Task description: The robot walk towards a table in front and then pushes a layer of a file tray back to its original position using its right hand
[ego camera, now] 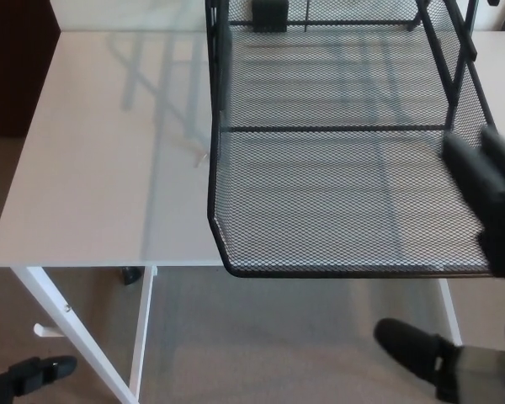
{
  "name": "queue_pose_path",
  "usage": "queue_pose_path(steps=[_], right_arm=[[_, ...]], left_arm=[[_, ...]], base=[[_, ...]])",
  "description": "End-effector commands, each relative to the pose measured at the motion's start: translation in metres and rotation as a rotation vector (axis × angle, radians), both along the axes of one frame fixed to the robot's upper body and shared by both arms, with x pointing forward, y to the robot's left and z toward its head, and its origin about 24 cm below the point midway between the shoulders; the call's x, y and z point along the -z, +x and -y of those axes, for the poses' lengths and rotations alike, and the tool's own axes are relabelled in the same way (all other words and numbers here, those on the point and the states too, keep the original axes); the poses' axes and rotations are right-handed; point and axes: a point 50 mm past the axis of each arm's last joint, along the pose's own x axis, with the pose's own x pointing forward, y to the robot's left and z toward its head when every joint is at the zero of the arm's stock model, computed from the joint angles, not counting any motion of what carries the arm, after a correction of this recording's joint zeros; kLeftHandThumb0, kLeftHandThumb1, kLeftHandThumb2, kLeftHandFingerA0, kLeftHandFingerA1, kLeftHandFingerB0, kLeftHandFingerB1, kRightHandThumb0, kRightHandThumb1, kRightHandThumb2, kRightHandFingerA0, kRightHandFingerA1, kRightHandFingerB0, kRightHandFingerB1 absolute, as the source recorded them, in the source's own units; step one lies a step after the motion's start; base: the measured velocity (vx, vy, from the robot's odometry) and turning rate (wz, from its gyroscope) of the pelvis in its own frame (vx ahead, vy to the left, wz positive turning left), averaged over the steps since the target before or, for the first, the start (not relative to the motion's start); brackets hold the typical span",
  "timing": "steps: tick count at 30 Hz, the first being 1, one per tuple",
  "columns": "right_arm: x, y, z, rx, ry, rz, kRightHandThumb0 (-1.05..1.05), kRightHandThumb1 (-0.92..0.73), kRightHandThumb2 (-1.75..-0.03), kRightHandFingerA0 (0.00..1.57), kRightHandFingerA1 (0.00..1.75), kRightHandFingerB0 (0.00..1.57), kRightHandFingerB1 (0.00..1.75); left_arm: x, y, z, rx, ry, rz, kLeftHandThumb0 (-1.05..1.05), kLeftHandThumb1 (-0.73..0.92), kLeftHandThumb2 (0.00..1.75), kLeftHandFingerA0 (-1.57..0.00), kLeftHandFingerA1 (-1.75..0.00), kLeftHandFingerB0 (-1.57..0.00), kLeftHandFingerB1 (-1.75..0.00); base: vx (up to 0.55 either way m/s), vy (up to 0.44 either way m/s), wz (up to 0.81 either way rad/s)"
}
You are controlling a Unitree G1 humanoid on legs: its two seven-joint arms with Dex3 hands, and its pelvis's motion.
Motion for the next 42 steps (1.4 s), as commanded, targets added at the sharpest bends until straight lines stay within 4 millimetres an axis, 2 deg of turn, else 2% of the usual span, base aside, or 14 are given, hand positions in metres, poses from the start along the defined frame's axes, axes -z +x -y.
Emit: queue_pose_path(steps=[1,4,5,6,7,8,9,22,23,24,25,27,29,42], right_arm=[[0.032,0.015,-0.023,-0.021,-0.332,-0.090,-0.39,-0.30,-0.68,0.02,0.26,0.05,0.27],[0.037,0.023,-0.028,-0.010,-0.347,-0.085,-0.37,-0.30,-0.68,0.01,0.30,0.07,0.34],[0.038,0.026,-0.029,-0.011,-0.347,-0.086,-0.36,-0.35,-0.52,0.03,0.34,0.12,0.27],[0.039,0.030,-0.031,-0.011,-0.361,-0.090,-0.36,-0.35,-0.51,0.01,0.32,0.12,0.27],[0.040,0.033,-0.033,-0.010,-0.382,-0.095,-0.36,-0.35,-0.51,0.01,0.32,0.12,0.27],[0.041,0.035,-0.034,-0.006,-0.402,-0.101,-0.36,-0.29,-0.67,0.01,0.26,0.07,0.35],[0.041,0.037,-0.034,0.000,-0.414,-0.098,-0.37,-0.35,-0.52,0.03,0.32,0.12,0.27],[0.043,0.054,-0.041,0.083,-0.483,-0.062,-0.22,-0.32,-0.51,0.07,0.34,0.08,0.25],[0.044,0.055,-0.041,0.090,-0.488,-0.059,-0.21,-0.29,-0.62,0.07,0.38,0.08,0.23],[0.044,0.056,-0.041,0.098,-0.495,-0.056,-0.21,-0.29,-0.62,0.07,0.38,0.08,0.23],[0.044,0.057,-0.041,0.101,-0.495,-0.054,-0.19,-0.31,-0.50,0.07,0.33,0.08,0.25],[0.044,0.057,-0.042,0.104,-0.495,-0.053,-0.17,-0.32,-0.51,0.06,0.31,0.11,0.26],[0.044,0.058,-0.042,0.112,-0.508,-0.049,-0.21,-0.30,-0.56,0.09,0.27,0.12,0.27],[0.053,0.072,-0.045,0.155,-0.542,-0.061,-0.24,-0.31,-0.57,0.07,0.28,0.11,0.29]], left_arm=[[-0.003,0.000,-0.008,0.008,0.013,-0.018,-0.12,0.57,0.56,-0.51,-0.42,-0.35,-0.35],[-0.002,0.001,-0.009,0.011,0.023,-0.024,-0.13,0.56,0.56,-0.52,-0.42,-0.36,-0.35],[-0.003,0.001,-0.009,0.011,0.024,-0.020,-0.13,0.56,0.56,-0.52,-0.42,-0.36,-0.35],[-0.003,0.001,-0.009,0.009,0.022,-0.019,-0.13,0.56,0.56,-0.52,-0.42,-0.36,-0.36],[-0.002,0.001,-0.009,0.007,0.018,-0.018,-0.13,0.56,0.56,-0.52,-0.42,-0.36,-0.36],[-0.002,0.001,-0.008,0.004,0.015,-0.021,-0.14,0.56,0.56,-0.54,-0.43,-0.36,-0.36],[-0.002,0.001,-0.008,0.007,0.013,-0.022,-0.13,0.56,0.56,-0.53,-0.43,-0.36,-0.36],[-0.005,0.005,-0.008,0.023,0.006,-0.006,-0.12,0.57,0.56,-0.52,-0.43,-0.36,-0.36],[-0.006,0.006,-0.008,0.025,0.005,-0.003,-0.14,0.55,0.57,-0.50,-0.44,-0.36,-0.37],[-0.006,0.007,-0.008,0.029,0.005,0.001,-0.14,0.55,0.57,-0.50,-0.44,-0.36,-0.37],[-0.007,0.007,-0.008,0.029,0.005,0.000,-0.15,0.55,0.57,-0.49,-0.44,-0.35,-0.37],[-0.007,0.008,-0.008,0.026,0.003,-0.002,-0.13,0.56,0.56,-0.50,-0.43,-0.36,-0.36],[-0.007,0.008,-0.007,0.027,0.000,-0.002,-0.14,0.56,0.56,-0.50,-0.42,-0.35,-0.36],[-0.009,0.011,-0.007,0.041,0.004,0.003,-0.14,0.55,0.56,-0.51,-0.42,-0.35,-0.36]], base=[[0.00,0.000,0.00],[0.00,0.000,0.00],[0.00,0.000,0.00],[0.00,0.000,0.00],[0.00,0.000,0.00],[0.00,0.000,0.00],[0.00,0.000,0.00],[0.00,0.000,0.00],[0.00,0.000,0.00],[0.00,0.000,0.00],[0.00,0.000,0.00],[0.00,0.000,0.00],[0.00,0.000,0.00],[0.00,0.000,0.00]])
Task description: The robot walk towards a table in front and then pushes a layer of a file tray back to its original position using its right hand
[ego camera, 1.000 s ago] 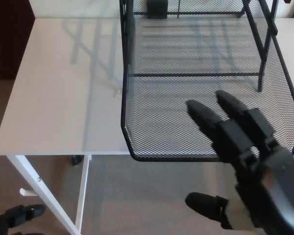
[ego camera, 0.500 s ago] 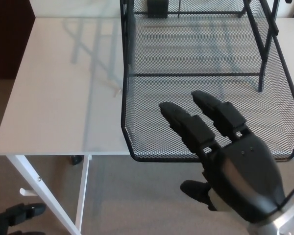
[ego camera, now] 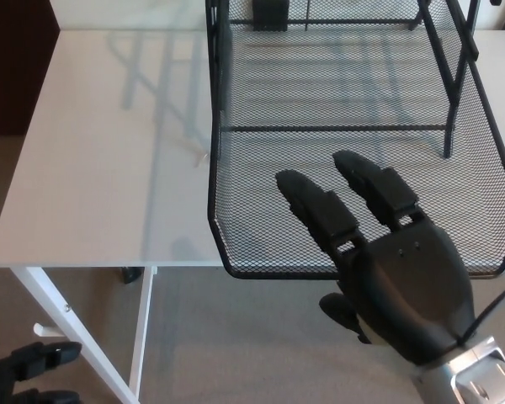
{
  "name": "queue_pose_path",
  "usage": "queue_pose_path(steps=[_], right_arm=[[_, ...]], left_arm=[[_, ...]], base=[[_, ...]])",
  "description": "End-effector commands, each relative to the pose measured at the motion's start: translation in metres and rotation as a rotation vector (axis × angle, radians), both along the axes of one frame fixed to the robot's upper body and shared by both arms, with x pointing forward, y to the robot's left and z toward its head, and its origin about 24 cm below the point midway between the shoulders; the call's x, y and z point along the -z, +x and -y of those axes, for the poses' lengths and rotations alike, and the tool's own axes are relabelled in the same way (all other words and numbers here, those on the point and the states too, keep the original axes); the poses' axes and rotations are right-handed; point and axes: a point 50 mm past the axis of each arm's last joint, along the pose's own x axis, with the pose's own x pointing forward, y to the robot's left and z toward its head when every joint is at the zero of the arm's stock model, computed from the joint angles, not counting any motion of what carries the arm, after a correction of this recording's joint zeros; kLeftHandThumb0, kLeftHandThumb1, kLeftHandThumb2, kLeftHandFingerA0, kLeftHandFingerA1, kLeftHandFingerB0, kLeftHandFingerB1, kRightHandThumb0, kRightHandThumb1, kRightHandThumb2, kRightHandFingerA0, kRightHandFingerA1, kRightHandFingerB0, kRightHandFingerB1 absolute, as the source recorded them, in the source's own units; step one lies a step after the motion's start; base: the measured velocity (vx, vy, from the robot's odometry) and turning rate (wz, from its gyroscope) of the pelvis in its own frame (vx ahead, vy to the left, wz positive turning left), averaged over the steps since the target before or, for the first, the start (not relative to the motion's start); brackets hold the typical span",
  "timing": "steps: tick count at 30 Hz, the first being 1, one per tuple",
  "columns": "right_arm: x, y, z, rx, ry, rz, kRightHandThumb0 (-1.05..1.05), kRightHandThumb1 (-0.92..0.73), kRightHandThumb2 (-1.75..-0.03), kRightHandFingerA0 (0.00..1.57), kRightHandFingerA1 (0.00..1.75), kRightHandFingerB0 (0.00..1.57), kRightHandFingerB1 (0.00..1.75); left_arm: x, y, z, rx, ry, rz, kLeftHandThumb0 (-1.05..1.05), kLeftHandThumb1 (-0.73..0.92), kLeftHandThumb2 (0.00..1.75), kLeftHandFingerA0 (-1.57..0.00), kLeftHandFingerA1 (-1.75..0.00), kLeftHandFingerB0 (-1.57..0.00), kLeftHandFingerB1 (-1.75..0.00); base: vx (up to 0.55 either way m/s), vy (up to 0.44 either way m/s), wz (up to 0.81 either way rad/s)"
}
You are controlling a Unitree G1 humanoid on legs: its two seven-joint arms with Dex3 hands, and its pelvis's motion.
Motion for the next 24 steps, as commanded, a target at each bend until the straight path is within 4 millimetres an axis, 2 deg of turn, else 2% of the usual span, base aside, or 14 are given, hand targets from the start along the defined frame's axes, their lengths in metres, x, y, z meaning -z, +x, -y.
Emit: queue_pose_path(steps=[1,7,8,10,11,12,14,15,24], right_arm=[[0.005,0.007,0.004,0.051,-0.028,0.016,-0.25,-0.32,-0.55,0.08,0.30,0.12,0.27],[0.007,0.011,0.002,0.058,-0.028,0.016,-0.26,-0.31,-0.57,0.09,0.27,0.12,0.27],[0.009,0.015,0.002,0.063,-0.029,0.012,-0.16,-0.18,-0.75,0.03,0.52,0.00,0.47],[0.010,0.018,0.001,0.068,-0.034,0.010,-0.16,-0.20,-0.76,0.02,0.52,0.00,0.47],[0.011,0.020,0.001,0.071,-0.038,0.007,-0.31,-0.33,-0.53,0.09,0.29,0.15,0.29],[0.012,0.022,0.001,0.073,-0.039,0.003,-0.17,-0.21,-0.76,0.03,0.52,0.00,0.47],[0.012,0.022,0.001,0.074,-0.039,0.002,-0.17,-0.21,-0.76,0.03,0.52,0.00,0.47],[0.012,0.025,0.001,0.082,-0.048,0.000,-0.32,-0.33,-0.53,0.10,0.28,0.15,0.30],[0.007,0.028,-0.001,0.084,-0.046,0.005,-0.30,-0.30,-0.58,0.07,0.24,0.12,0.31]], left_arm=[[-0.002,0.000,-0.006,0.006,0.016,-0.019,-0.14,0.55,0.55,-0.50,-0.42,-0.35,-0.36],[-0.002,0.000,-0.006,0.014,0.029,-0.018,-0.14,0.55,0.56,-0.51,-0.42,-0.36,-0.36],[-0.002,0.001,-0.005,0.005,0.020,-0.020,-0.13,0.55,0.55,-0.51,-0.42,-0.36,-0.36],[-0.002,0.002,-0.006,-0.001,0.015,-0.017,-0.13,0.54,0.55,-0.52,-0.43,-0.37,-0.36],[-0.002,0.002,-0.006,0.001,0.016,-0.014,-0.13,0.54,0.55,-0.52,-0.43,-0.38,-0.37],[-0.002,0.002,-0.006,0.001,0.013,-0.015,-0.13,0.54,0.55,-0.52,-0.43,-0.37,-0.36],[-0.002,0.002,-0.005,0.001,0.012,-0.015,-0.13,0.54,0.55,-0.52,-0.43,-0.37,-0.36],[-0.003,0.003,-0.005,0.007,0.019,-0.014,-0.12,0.54,0.55,-0.52,-0.43,-0.38,-0.37],[-0.004,0.004,-0.005,0.022,0.043,-0.010,-0.13,0.54,0.55,-0.52,-0.42,-0.39,-0.37]], base=[[0.00,0.000,0.00],[0.00,0.000,0.00],[0.00,0.000,0.00],[0.00,0.000,0.00],[0.00,0.000,0.00],[0.00,0.000,0.00],[0.00,0.000,0.00],[0.00,0.000,0.00],[0.00,0.000,0.00]])
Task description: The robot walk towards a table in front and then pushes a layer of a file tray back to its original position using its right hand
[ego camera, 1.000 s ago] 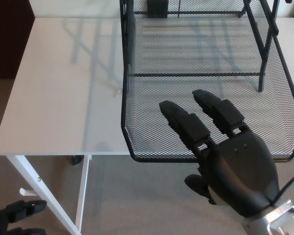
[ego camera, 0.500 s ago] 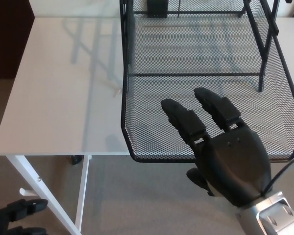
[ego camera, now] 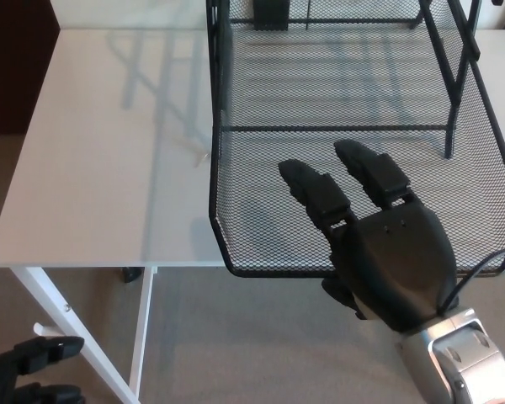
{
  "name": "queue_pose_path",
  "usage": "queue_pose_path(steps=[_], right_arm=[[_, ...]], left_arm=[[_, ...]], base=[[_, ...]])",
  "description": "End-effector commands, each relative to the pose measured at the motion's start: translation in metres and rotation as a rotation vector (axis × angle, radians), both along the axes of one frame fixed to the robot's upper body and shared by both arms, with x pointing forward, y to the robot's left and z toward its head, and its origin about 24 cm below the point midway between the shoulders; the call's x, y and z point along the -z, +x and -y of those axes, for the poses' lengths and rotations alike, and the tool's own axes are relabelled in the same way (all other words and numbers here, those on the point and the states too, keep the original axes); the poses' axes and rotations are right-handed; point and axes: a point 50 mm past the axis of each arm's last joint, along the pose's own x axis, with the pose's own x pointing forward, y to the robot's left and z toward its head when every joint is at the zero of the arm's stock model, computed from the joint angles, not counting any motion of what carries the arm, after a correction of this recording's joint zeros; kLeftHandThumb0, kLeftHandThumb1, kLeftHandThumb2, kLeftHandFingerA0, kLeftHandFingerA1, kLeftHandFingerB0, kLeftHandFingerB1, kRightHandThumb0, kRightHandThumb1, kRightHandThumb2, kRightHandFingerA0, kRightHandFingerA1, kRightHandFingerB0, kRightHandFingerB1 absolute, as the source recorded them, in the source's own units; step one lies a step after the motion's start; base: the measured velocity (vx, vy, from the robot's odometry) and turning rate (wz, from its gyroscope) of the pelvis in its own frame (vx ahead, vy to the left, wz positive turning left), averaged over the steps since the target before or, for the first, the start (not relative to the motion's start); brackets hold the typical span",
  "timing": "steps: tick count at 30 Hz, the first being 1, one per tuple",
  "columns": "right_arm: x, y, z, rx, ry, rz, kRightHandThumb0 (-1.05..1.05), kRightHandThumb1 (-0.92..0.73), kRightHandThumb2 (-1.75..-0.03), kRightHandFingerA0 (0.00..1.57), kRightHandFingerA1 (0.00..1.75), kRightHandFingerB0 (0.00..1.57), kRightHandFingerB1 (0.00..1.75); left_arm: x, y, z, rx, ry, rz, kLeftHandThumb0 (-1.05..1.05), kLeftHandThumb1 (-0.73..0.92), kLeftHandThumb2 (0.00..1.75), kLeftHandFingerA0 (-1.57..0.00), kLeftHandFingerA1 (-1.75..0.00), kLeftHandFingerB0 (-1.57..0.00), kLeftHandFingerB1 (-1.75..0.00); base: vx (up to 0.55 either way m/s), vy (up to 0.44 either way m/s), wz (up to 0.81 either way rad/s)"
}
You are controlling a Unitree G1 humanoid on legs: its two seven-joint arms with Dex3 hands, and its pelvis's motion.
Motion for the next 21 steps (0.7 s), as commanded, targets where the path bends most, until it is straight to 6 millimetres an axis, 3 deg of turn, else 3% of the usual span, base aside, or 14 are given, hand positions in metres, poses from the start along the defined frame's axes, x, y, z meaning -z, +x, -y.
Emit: queue_pose_path(steps=[1,10,11,14,15,21], right_arm=[[-0.004,0.003,0.002,0.023,0.001,0.013,-0.30,-0.30,-0.58,0.07,0.24,0.12,0.31],[-0.009,0.011,0.000,0.026,0.007,0.031,-0.31,-0.29,-0.61,0.07,0.22,0.09,0.30],[-0.009,0.013,0.000,0.028,0.006,0.024,-0.28,-0.37,-0.52,0.02,0.28,0.10,0.25],[-0.009,0.014,0.000,0.029,0.008,0.020,-0.28,-0.36,-0.52,0.03,0.28,0.10,0.25],[-0.010,0.016,0.000,0.033,0.006,0.021,-0.31,-0.29,-0.61,0.07,0.22,0.09,0.29],[-0.011,0.032,0.003,0.065,0.001,0.004,-0.33,-0.31,-0.58,0.08,0.27,0.12,0.28]], left_arm=[[-0.002,-0.002,-0.007,0.006,0.036,-0.018,-0.13,0.54,0.55,-0.52,-0.42,-0.39,-0.37],[-0.004,0.000,-0.007,0.004,0.035,-0.009,-0.13,0.54,0.55,-0.52,-0.42,-0.38,-0.36],[-0.004,0.000,-0.007,0.006,0.037,-0.006,-0.14,0.54,0.55,-0.52,-0.42,-0.38,-0.36],[-0.004,0.001,-0.008,0.011,0.041,0.000,-0.14,0.53,0.55,-0.53,-0.43,-0.39,-0.37],[-0.004,0.001,-0.007,0.010,0.039,0.001,-0.14,0.54,0.55,-0.53,-0.43,-0.38,-0.37],[-0.008,0.004,-0.006,0.008,0.038,0.013,-0.13,0.54,0.55,-0.53,-0.42,-0.39,-0.37]], base=[[0.00,0.000,0.00],[0.00,0.000,0.00],[0.00,0.000,0.00],[0.00,0.000,0.00],[0.00,0.000,0.00],[0.00,0.000,0.00]])
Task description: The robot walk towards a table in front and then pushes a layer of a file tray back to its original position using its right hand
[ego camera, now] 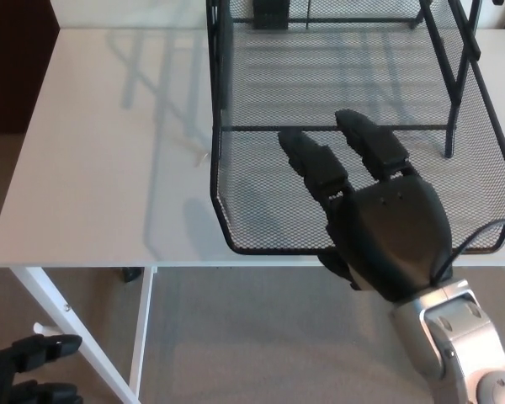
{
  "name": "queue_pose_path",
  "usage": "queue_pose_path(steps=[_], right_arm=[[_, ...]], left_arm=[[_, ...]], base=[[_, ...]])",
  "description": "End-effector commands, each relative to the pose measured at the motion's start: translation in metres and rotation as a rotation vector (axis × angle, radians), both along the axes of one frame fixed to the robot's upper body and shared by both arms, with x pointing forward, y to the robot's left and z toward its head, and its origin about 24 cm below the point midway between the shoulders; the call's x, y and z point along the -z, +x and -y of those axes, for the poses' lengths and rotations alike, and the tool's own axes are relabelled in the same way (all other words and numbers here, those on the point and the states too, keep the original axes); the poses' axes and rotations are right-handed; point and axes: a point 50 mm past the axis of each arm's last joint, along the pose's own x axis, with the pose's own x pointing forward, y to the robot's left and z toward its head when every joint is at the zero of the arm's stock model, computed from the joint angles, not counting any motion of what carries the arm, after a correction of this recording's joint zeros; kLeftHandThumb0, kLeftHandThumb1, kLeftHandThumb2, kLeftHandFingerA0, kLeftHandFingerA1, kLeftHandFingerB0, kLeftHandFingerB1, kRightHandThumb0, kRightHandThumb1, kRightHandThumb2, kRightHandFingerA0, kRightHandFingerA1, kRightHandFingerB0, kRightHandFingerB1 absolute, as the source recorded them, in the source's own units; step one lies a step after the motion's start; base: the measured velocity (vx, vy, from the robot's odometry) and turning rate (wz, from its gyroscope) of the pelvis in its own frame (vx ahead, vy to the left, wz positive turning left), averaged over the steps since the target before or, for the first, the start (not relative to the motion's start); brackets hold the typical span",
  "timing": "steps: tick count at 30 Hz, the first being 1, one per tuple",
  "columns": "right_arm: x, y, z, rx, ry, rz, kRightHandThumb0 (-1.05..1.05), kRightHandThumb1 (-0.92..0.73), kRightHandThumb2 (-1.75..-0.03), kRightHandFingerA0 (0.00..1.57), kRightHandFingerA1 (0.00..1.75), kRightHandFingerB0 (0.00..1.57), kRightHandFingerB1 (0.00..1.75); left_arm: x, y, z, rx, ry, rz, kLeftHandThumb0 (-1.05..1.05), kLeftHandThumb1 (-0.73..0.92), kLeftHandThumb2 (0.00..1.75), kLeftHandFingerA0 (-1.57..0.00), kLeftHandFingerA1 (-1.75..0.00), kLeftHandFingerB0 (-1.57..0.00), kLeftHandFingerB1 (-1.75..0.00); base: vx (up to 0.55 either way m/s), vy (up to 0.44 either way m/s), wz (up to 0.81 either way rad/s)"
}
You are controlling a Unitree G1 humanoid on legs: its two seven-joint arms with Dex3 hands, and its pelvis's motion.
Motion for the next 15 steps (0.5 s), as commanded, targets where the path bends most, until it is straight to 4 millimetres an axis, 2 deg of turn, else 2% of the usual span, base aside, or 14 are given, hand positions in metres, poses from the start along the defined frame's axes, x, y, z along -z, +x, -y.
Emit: queue_pose_path(steps=[1,15], right_arm=[[0.000,0.014,0.006,0.039,0.009,-0.034,-0.33,-0.31,-0.57,0.09,0.28,0.12,0.27],[-0.004,0.049,0.014,0.104,-0.006,-0.075,-0.30,-0.31,-0.57,0.07,0.23,0.13,0.30]], left_arm=[[-0.004,0.002,-0.004,-0.008,0.028,0.009,-0.13,0.54,0.55,-0.55,-0.42,-0.40,-0.37],[-0.008,0.006,-0.004,0.033,0.064,0.027,-0.15,0.54,0.55,-0.54,-0.42,-0.38,-0.36]], base=[[0.00,0.000,0.00],[0.00,0.000,0.00]])
